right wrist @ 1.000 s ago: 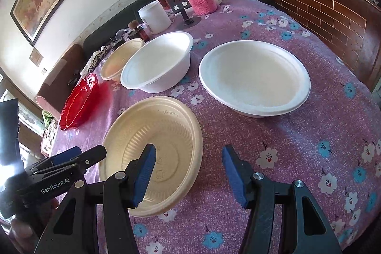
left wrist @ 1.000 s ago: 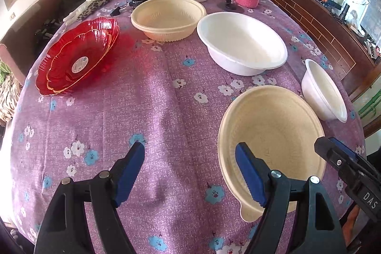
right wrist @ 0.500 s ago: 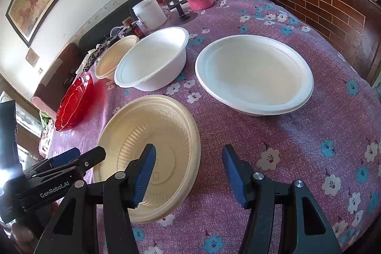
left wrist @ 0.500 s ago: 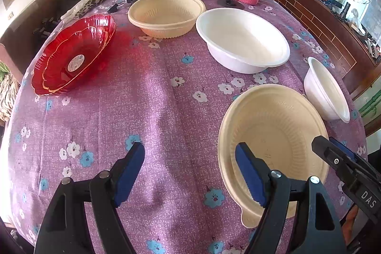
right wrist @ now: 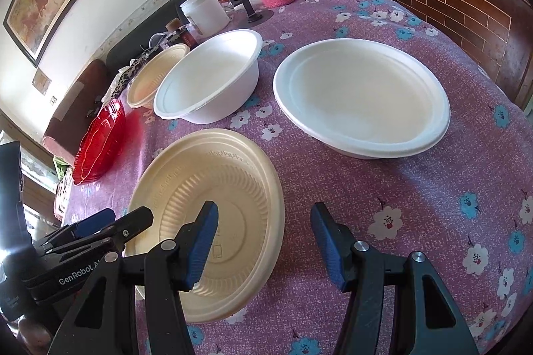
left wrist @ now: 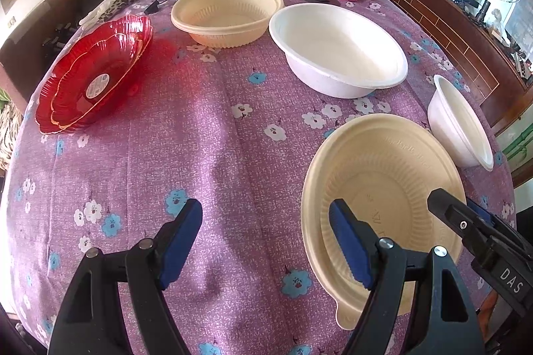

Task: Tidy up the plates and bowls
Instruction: 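Move both grippers to the beige plastic plate and close on its rim, then lift the beige plate with both grippers and carry it over the red plates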

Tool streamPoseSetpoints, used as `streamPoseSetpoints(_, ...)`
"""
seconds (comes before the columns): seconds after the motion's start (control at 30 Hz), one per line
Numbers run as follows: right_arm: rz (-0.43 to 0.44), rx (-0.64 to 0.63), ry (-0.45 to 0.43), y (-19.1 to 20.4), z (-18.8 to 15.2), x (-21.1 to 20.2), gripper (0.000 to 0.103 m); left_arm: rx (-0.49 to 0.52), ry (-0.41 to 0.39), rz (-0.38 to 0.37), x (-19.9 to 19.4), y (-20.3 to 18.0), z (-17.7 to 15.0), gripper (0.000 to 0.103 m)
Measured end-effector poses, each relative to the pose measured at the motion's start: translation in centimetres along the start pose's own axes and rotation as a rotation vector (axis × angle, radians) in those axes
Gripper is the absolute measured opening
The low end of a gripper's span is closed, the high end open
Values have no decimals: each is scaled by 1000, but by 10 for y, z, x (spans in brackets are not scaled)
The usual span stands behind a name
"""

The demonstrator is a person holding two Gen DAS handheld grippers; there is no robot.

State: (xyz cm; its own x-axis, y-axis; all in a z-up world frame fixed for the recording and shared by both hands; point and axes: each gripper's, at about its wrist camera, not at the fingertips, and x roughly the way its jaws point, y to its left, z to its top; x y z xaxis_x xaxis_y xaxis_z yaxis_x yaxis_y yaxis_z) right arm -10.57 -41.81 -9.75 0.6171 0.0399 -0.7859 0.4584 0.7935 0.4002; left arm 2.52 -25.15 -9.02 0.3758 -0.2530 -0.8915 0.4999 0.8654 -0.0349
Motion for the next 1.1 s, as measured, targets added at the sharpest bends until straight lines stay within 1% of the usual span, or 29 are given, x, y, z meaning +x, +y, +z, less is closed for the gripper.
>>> streamPoseSetpoints(0.13, -4, 7, 2, -2, 1, 3, 59, -4, 4, -2, 3, 1, 1, 78)
streamPoseSetpoints(0.27, -5, 9, 13, -3, 1, 7, 48, 1, 6, 1, 6, 0, 0, 78)
streamPoseSetpoints(0.3, -6, 8, 16, -2, 0, 8, 47, 1, 7, -1, 7, -1, 0, 78)
streamPoseSetpoints(0.37, -9, 7, 24, -2, -1, 10, 40, 3, 10, -2, 9, -1, 0, 78)
streamPoseSetpoints(0.43, -11, 9, 31, -2, -2, 13, 36, 1, 8, -2, 10, 0, 0, 76)
streamPoseSetpoints(0.5, -13, 13, 39, -2, -2, 16, 30, -1, 18, -7, 12, 0, 1, 69)
streamPoseSetpoints(0.57, -11, 25, 40, -4, -2, 16, 28, -6, 28, -19, 15, 2, 0, 65)
streamPoseSetpoints(0.6, -12, 27, 39, -5, -2, 16, 28, -9, 33, -29, 15, 2, 0, 63)
streamPoseSetpoints(0.67, -16, 20, 40, -4, -2, 17, 24, -4, 31, -30, 15, 1, 0, 62)
streamPoseSetpoints(0.73, -21, 16, 39, -2, -2, 17, 22, 5, 27, -34, 15, -1, 0, 58)
streamPoseSetpoints(0.83, -19, 16, 34, -1, -3, 18, 16, 9, 26, -53, 14, -3, 0, 49)
streamPoseSetpoints(0.87, -19, 11, 34, 0, -3, 18, 14, 13, 25, -62, 13, -4, 0, 44)
streamPoseSetpoints(0.97, -25, 2, 19, 2, -4, 18, 13, 30, 23, -66, 12, -8, -1, 35)
streamPoseSetpoints(1.0, -25, 3, 15, 3, -3, 17, 13, 33, 23, -69, 11, -9, -1, 30)
streamPoseSetpoints(1.1, -28, -5, 7, 4, -4, 17, 12, 36, 27, -93, 9, -11, -1, 20)
